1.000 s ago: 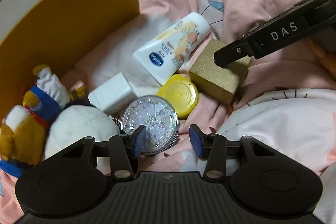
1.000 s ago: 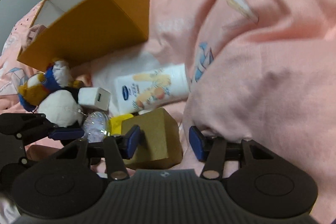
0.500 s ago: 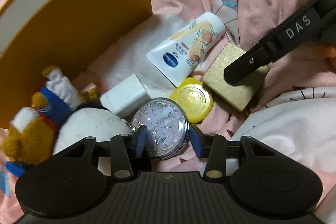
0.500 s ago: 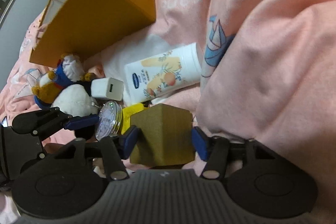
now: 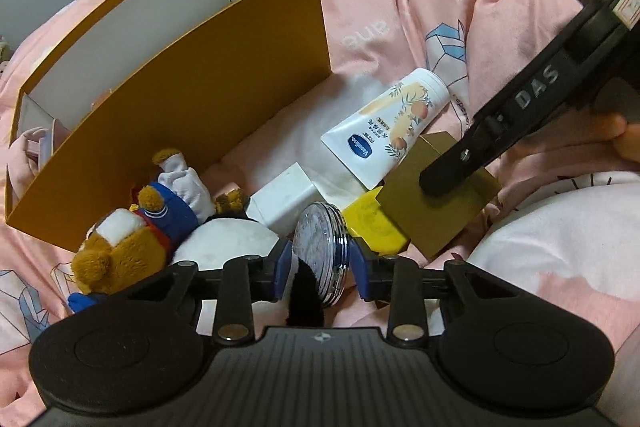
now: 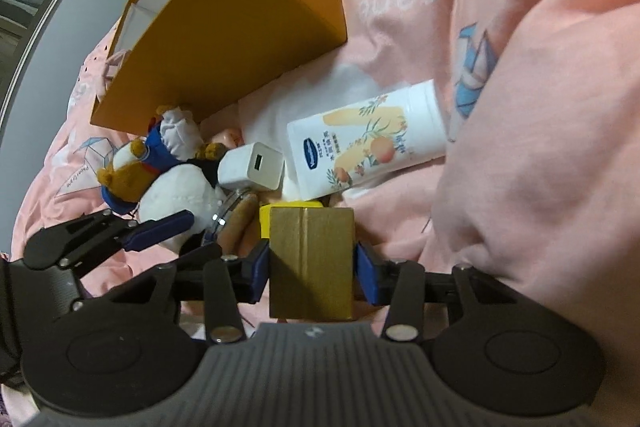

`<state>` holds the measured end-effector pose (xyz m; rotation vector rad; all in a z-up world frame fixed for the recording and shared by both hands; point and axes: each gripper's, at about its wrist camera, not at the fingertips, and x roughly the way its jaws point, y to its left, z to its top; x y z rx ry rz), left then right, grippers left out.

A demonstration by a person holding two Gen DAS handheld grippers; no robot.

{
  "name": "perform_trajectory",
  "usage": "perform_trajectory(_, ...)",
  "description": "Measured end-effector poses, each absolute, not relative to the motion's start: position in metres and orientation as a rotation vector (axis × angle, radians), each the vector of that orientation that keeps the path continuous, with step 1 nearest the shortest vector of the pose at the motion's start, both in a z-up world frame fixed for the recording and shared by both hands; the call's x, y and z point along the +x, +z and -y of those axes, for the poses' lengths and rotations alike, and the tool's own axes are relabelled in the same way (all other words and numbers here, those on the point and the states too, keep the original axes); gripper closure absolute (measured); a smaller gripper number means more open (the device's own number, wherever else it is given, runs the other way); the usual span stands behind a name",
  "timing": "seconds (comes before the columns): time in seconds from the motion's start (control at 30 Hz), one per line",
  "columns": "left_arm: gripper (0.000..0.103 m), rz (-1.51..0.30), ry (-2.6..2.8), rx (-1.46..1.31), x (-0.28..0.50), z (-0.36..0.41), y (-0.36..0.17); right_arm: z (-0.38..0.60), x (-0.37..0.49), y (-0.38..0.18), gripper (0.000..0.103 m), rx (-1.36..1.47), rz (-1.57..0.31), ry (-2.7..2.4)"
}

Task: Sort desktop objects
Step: 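Grasp the glittery round compact with the left tool while the right tool grasps the gold cube box, then lift and carry the compact and gold box over the orange box with both tools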

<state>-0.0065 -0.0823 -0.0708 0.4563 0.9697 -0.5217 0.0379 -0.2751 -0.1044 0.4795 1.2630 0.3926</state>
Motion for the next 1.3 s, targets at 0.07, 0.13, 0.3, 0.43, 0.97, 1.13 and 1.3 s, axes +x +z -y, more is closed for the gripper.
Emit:
perform_trajectory(0.07, 0.066, -0.956, -0.511, 0.464, -0.007, 0.082, -0.069, 0.275, 0.037, -0.105, 0.056, 0.476, -1.261, 0.399)
perform_trajectory(0.13, 0.066, -0.953, -0.498, 0.453, -0.008, 0.078, -0.068, 0.275, 0.036, -0.104, 0.056, 0.477, -1.255, 0.4)
perform_trajectory(0.3, 0.07, -0.962, -0.459, 0.467, -0.008, 0.081, -0.066, 0.268, 0.034, -0.099, 0.056, 0.426, -1.236, 0.405)
perform_trajectory(0.43, 0.071, -0.984, -0.442, 0.498, -0.005, 0.089, -0.071, 0.262, 0.032, -0.094, 0.056, 0.377, -1.221, 0.411)
perform_trajectory(0.97, 0.087, -1.028, -0.473, 0.263, 0.008, 0.064, -0.063, 0.257, 0.028, -0.081, 0.056, 0.357, -1.175, 0.388)
perform_trajectory(1.13, 0.088, -1.0, -0.468, 0.075, 0.015, 0.041, -0.034, 0.26, 0.033, -0.055, 0.056, 0.399, -1.113, 0.393)
perform_trajectory(1.3, 0.088, -0.925, -0.467, -0.058, 0.023, 0.018, 0.005, 0.25, 0.047, -0.012, 0.056, 0.388, -1.009, 0.444)
